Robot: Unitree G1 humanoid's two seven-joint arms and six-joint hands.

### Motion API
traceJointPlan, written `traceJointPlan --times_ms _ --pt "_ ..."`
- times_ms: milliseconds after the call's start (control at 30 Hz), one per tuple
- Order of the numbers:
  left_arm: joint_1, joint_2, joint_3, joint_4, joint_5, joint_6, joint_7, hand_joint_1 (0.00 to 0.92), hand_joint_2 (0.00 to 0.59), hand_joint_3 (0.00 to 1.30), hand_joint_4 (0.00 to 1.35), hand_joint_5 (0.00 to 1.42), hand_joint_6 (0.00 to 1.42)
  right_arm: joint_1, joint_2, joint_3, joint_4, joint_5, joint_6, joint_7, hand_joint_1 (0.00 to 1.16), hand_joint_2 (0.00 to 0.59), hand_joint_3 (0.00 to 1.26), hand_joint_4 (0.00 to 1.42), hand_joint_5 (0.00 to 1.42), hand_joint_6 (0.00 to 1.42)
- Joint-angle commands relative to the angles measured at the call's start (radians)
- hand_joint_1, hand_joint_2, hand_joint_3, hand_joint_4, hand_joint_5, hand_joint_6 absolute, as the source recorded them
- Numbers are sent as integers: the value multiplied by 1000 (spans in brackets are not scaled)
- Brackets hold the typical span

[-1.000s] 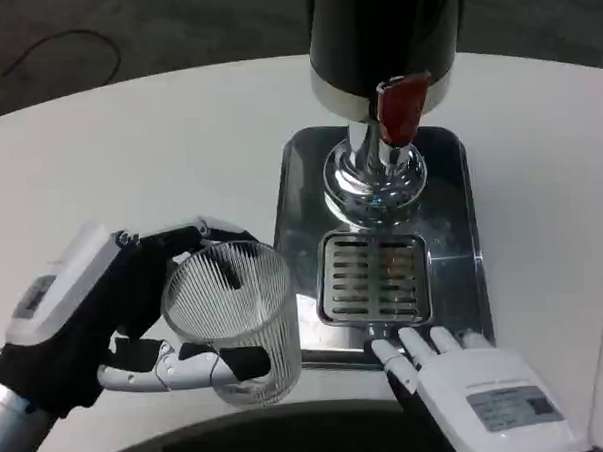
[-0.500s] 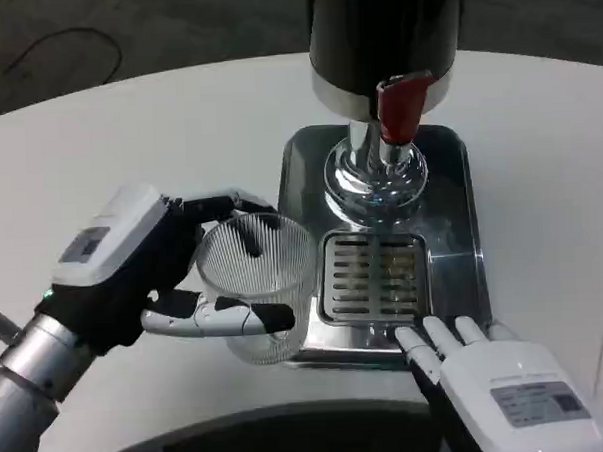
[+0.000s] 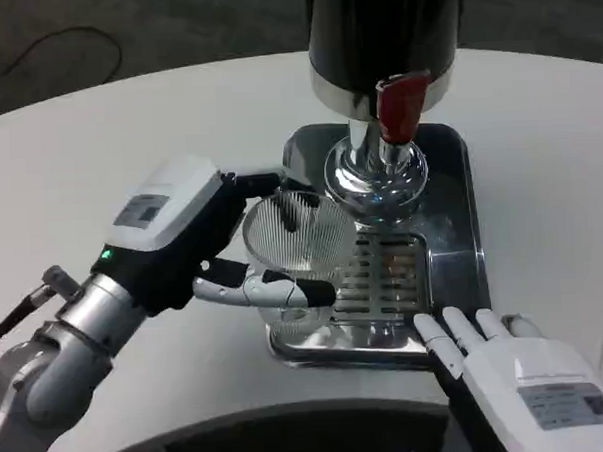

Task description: Grasp the cup under the faucet to collect the drink, then remove the cup.

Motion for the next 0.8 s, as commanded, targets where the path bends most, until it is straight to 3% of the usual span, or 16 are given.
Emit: traceJointPlan --times_ms 33,567,800 --pt "-69 -24 -40 69 42 7 85 512 145 1047 1255 1424 1424 49 64 23 -53 15 -11 -17 329 407 45 0 0 0" --pt "-205 -91 -171 283 137 66 312 503 149 1037 1255 1424 1424 99 88 -35 -110 39 -57 -11 329 407 45 0 0 0" --pt "-259 -112 -202 335 151 76 386 502 150 1037 1255 1424 1424 111 101 -64 -122 52 -73 -11 329 407 45 0 0 0"
